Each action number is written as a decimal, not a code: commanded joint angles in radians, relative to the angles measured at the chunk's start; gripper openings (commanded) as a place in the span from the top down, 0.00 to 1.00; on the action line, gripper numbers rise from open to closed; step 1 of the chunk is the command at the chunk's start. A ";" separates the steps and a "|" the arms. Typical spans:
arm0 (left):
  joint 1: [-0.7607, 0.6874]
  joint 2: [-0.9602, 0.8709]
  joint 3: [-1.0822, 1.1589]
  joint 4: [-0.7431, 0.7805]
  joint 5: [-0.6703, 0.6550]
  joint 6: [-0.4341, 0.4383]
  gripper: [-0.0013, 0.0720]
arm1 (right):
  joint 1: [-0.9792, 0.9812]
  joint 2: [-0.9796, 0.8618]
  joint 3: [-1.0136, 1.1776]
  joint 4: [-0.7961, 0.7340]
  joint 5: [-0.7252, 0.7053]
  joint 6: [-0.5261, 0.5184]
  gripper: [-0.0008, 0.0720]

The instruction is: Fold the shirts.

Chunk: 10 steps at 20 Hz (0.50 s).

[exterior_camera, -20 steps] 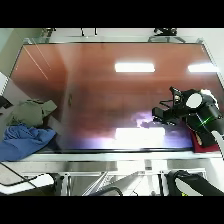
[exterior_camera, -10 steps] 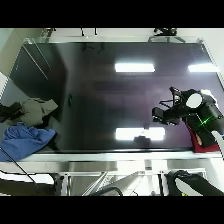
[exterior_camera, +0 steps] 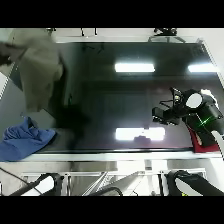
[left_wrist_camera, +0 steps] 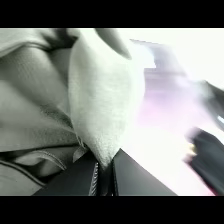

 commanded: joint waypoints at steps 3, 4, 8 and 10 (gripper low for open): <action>-0.405 0.167 -0.093 0.173 -0.001 -0.079 0.96 | 0.001 -0.001 0.000 0.000 -0.012 0.000 0.87; -0.483 0.179 -0.163 0.227 0.023 -0.090 0.96 | 0.001 -0.001 0.000 0.000 -0.012 0.000 0.87; -0.713 0.141 -0.427 0.356 0.249 -0.109 0.96 | 0.000 -0.001 0.000 -0.001 -0.012 -0.003 0.87; -0.762 0.063 -0.507 0.354 0.388 -0.108 0.96 | 0.000 -0.001 0.000 -0.015 -0.013 -0.003 0.87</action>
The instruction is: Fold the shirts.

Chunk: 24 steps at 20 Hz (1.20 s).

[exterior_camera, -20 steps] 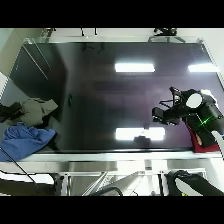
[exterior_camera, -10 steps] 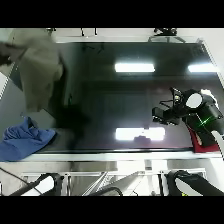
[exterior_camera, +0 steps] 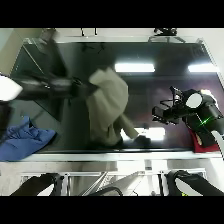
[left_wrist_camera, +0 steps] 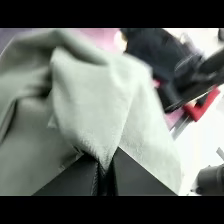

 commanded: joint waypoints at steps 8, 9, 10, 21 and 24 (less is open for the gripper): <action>0.068 -0.279 0.094 0.068 -0.121 -0.065 0.10 | -0.003 -0.001 0.000 0.035 0.132 -0.132 0.87; 0.123 -0.270 0.120 0.069 -0.222 -0.082 0.10 | -0.003 -0.002 0.000 0.055 0.142 -0.138 0.87; 0.180 -0.248 0.113 0.069 -0.313 -0.104 0.10 | -0.002 -0.003 0.000 0.085 0.143 -0.175 0.87; 0.328 0.182 -0.841 0.055 -0.149 -0.126 0.10 | 0.050 -0.297 -0.002 0.437 0.005 -0.508 0.39; 0.271 0.187 -0.929 -0.004 -0.078 -0.122 0.10 | 0.105 -0.371 -0.002 0.437 -0.069 -0.528 0.39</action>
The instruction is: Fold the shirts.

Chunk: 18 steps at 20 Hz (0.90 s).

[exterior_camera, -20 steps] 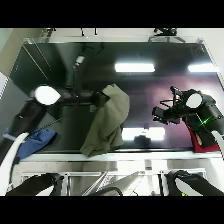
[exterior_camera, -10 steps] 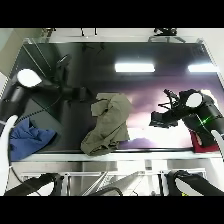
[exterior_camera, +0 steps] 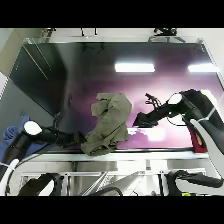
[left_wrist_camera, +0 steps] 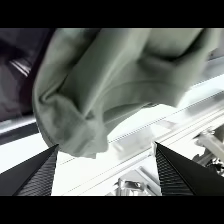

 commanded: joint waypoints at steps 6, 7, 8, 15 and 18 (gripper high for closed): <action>-0.104 0.030 -0.161 -0.015 0.132 0.002 0.10 | 0.114 -0.200 0.000 0.058 -0.121 -0.132 0.39; -0.104 0.030 -0.161 -0.007 0.133 0.000 0.10 | 0.116 -0.206 0.000 0.070 -0.122 -0.141 0.39; -0.104 0.030 -0.161 0.002 0.130 -0.006 0.10 | 0.117 -0.208 0.000 0.081 -0.122 -0.141 0.39; -0.104 0.030 -0.161 0.000 0.309 -0.027 0.34 | 0.118 -0.212 0.000 0.168 -0.121 -0.191 0.42; -0.105 0.030 -0.161 0.001 0.317 -0.019 0.58 | 0.130 -0.212 0.000 0.179 -0.122 -0.193 0.68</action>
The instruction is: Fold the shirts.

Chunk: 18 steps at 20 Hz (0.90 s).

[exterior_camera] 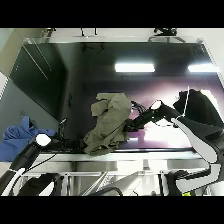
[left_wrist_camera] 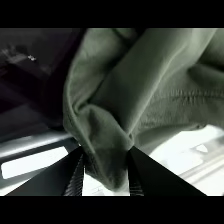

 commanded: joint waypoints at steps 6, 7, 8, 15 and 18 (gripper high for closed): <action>0.000 0.003 0.026 -0.035 0.061 0.022 0.96 | 0.009 0.016 0.034 0.042 0.049 -0.009 0.96; -0.002 0.016 0.068 -0.050 0.051 0.029 0.96 | -0.002 0.032 0.074 0.042 0.089 -0.008 0.96; -0.001 0.043 0.124 -0.076 0.044 0.039 0.96 | -0.017 0.059 0.135 0.042 0.139 -0.008 0.96; 0.002 0.190 0.910 -0.110 -0.026 0.013 0.96 | -0.099 0.275 0.900 0.040 0.241 0.050 0.96; 0.002 0.167 1.337 -0.046 -0.118 -0.007 0.96 | -0.100 0.322 1.209 -0.023 0.224 0.060 0.96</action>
